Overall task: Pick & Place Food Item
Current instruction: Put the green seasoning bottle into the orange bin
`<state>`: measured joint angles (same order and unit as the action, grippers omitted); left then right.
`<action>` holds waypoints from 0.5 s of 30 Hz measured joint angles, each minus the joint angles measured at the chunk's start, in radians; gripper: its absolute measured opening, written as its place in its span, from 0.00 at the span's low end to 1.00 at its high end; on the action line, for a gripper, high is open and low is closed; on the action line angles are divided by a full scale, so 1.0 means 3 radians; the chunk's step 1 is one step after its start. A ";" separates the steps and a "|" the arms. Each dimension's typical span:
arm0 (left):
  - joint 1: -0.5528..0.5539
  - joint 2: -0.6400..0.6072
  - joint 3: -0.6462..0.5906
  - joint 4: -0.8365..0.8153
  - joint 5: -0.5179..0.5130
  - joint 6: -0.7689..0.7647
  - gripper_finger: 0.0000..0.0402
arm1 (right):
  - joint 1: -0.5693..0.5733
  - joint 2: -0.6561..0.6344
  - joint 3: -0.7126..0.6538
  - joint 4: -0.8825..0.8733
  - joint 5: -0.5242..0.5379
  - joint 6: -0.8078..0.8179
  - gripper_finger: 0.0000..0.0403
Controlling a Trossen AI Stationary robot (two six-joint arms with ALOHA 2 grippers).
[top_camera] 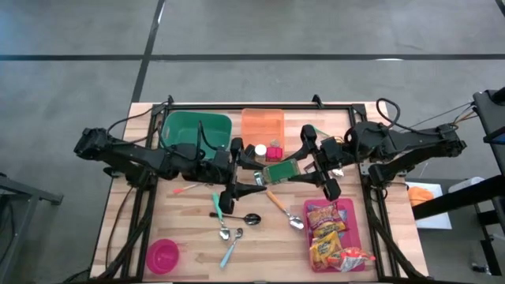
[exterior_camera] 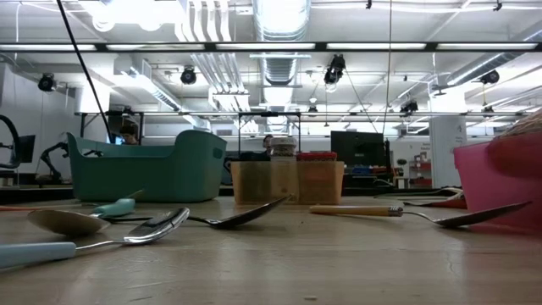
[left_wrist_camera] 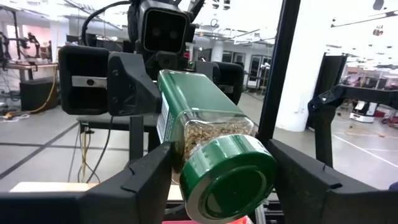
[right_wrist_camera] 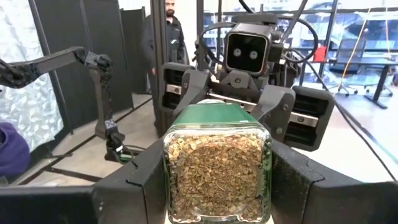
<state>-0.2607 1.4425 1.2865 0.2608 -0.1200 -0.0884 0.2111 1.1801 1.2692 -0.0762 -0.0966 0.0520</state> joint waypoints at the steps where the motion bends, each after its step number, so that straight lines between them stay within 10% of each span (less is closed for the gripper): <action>1: 0.0000 0.0000 0.0000 -0.0003 -0.0013 0.0022 0.56 | 0.0000 0.0000 -0.0007 0.0014 0.0008 -0.0007 0.47; 15: -0.0037 -0.0004 0.0000 -0.0059 -0.0239 0.0021 0.51 | -0.0001 -0.0001 -0.0030 0.0013 0.0006 0.0003 0.53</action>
<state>-0.2717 1.4414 1.2865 0.2432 -0.1917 -0.0822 0.2110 1.1799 1.2602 -0.0723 -0.0947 0.0528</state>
